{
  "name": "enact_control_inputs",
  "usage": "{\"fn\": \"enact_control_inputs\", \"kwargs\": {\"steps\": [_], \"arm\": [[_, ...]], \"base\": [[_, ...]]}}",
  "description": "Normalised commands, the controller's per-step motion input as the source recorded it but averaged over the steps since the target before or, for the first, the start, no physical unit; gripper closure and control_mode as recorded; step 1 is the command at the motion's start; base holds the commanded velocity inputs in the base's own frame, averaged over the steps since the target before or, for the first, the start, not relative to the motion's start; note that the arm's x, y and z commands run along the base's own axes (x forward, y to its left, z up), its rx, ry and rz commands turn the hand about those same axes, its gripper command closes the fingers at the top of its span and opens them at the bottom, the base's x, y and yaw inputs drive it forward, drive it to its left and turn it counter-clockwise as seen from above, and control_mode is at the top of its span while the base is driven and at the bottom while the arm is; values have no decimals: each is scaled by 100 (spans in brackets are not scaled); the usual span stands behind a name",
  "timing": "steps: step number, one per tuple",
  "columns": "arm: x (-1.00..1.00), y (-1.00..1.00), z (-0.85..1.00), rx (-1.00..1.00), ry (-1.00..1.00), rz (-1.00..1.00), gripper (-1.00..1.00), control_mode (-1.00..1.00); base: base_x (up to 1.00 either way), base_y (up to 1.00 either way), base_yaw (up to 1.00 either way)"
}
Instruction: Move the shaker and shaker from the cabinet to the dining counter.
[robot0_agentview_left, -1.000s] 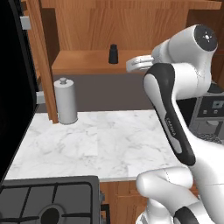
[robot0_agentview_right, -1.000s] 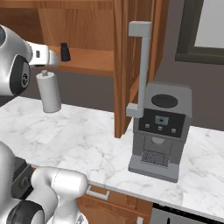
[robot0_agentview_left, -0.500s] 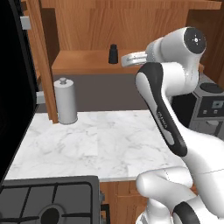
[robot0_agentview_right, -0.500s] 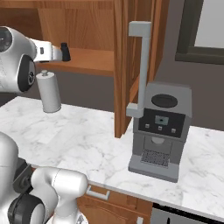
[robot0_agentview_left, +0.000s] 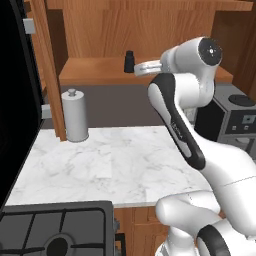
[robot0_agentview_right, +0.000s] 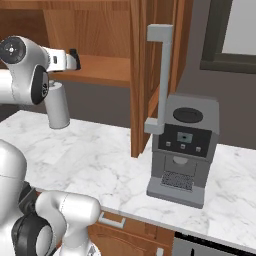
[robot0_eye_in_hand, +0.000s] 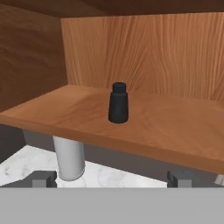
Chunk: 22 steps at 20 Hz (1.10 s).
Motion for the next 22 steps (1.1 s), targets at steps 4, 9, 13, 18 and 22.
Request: {"fn": "enact_control_inputs", "kwargs": {"steps": [4,9,13,18,22], "arm": [[31,8,0,0,9,0,-100,-100],[30,10,-1,0,2,0,-100,-100],[30,5,-6,0,0,0,-100,-100],[29,3,-23,0,0,0,-100,-100],[23,3,-19,0,0,0,-100,-100]], "base": [[0,0,0],[0,0,0],[0,0,0],[0,0,0],[0,0,0]]}}
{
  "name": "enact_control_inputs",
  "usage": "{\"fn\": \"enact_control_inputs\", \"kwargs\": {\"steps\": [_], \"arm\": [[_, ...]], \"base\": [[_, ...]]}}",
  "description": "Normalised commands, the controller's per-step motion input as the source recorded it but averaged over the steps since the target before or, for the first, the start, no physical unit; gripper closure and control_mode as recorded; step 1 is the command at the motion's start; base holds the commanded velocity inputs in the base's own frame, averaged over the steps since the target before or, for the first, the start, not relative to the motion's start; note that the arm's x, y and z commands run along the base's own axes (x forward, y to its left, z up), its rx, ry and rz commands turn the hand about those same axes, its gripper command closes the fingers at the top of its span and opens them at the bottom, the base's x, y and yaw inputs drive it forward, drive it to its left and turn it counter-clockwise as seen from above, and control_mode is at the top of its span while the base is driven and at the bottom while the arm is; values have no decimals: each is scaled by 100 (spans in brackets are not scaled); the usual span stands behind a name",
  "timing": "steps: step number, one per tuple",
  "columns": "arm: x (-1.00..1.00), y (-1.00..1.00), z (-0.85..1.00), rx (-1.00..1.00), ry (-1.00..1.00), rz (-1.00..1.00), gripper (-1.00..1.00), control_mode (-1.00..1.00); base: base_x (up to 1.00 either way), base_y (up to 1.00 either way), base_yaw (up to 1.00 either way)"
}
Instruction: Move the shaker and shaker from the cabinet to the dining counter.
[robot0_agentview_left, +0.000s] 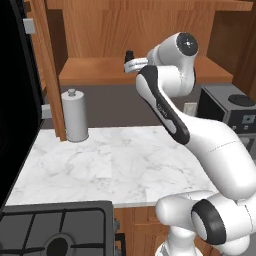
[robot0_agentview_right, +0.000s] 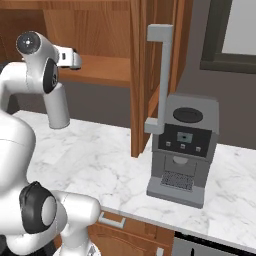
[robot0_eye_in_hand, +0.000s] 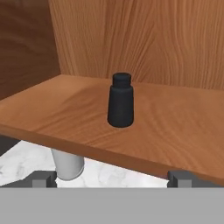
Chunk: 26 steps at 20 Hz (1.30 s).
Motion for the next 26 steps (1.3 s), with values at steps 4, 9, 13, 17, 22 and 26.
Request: {"fn": "enact_control_inputs", "kwargs": {"steps": [4,9,13,17,22,26], "arm": [[19,0,-6,0,3,0,-100,-100],[22,0,-2,0,3,0,-100,-100],[22,5,0,0,3,0,-100,-100],[28,6,-8,0,2,0,-100,-100],[28,3,-7,0,1,0,-100,-100],[26,1,0,0,3,0,-100,-100]], "base": [[0,0,0],[0,0,0],[0,0,0],[0,0,0],[0,0,0],[0,0,0]]}}
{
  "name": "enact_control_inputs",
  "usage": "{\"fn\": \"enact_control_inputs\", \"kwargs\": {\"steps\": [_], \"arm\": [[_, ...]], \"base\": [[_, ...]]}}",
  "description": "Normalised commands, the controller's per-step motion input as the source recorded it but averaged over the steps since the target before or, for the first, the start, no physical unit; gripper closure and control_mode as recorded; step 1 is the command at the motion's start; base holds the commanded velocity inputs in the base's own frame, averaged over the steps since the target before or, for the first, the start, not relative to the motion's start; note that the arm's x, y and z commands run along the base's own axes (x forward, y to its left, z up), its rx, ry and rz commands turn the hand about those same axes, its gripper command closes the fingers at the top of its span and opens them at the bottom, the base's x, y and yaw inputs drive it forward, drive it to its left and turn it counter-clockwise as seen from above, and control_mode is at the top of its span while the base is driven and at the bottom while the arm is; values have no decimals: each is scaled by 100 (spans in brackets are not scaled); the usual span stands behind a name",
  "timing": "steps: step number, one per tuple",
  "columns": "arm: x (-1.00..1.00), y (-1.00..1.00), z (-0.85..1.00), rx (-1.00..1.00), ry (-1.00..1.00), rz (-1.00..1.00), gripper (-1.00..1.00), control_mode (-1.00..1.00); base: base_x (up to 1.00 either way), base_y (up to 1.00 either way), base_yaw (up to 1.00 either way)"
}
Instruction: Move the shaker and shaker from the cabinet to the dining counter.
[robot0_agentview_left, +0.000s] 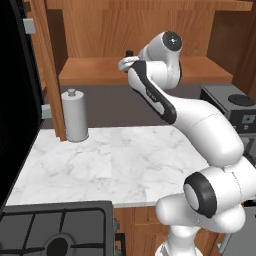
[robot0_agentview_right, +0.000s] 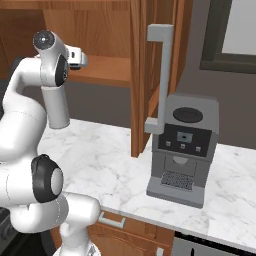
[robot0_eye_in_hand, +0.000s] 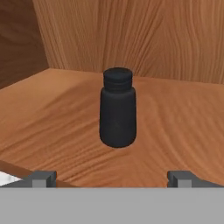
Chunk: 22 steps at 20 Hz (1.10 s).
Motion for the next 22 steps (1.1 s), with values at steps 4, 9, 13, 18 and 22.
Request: {"fn": "enact_control_inputs", "kwargs": {"steps": [4,9,13,18,22], "arm": [[26,8,-3,0,4,0,-100,-100],[29,7,-7,0,3,0,-100,-100],[32,1,-5,0,1,0,-100,-100],[32,0,-5,0,0,0,-100,-100],[21,1,-6,0,0,0,-100,-100]], "base": [[0,0,0],[0,0,0],[0,0,0],[0,0,0],[0,0,0]]}}
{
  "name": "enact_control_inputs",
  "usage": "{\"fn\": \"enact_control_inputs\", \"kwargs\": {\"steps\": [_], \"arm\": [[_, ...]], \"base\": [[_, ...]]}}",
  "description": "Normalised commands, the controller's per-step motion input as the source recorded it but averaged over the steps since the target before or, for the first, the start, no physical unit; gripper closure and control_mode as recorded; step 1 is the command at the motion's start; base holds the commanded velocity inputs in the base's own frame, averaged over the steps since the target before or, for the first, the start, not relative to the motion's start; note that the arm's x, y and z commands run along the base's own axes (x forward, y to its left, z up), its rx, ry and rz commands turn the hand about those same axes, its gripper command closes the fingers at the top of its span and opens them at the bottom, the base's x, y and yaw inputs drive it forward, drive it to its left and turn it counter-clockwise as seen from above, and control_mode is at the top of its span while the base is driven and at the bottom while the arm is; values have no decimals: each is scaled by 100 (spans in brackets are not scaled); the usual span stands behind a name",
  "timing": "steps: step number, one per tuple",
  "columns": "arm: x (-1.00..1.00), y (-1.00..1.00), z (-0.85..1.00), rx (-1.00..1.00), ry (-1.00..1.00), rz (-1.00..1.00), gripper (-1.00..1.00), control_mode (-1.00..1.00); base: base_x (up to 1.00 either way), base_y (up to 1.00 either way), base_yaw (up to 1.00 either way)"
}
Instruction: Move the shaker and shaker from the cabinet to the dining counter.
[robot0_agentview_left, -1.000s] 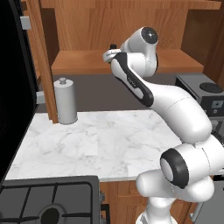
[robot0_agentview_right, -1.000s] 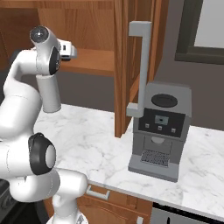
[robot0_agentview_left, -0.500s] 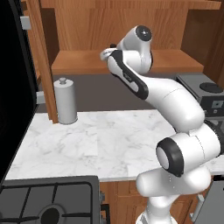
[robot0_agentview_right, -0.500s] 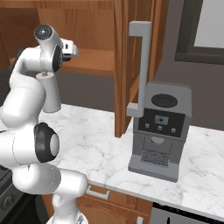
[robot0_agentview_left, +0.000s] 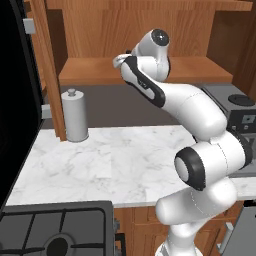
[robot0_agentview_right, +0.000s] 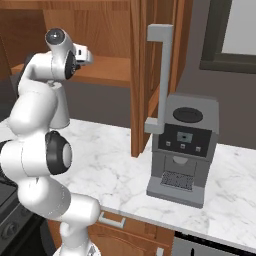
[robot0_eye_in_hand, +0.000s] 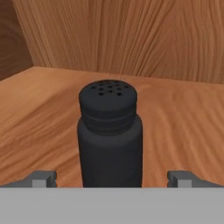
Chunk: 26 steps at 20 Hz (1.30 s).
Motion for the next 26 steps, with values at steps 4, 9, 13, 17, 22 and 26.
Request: {"fn": "enact_control_inputs", "kwargs": {"steps": [4,9,13,17,22,26], "arm": [[20,0,-3,0,0,0,-100,-100],[23,0,-3,0,0,0,-100,-100],[8,1,-2,0,0,0,-100,-100],[0,0,0,0,0,0,100,-100],[0,0,0,0,0,0,100,-100],[-1,0,-16,0,-8,0,100,-100]], "base": [[0,0,0],[0,0,0],[0,0,0],[0,0,0],[0,0,0],[0,0,0]]}}
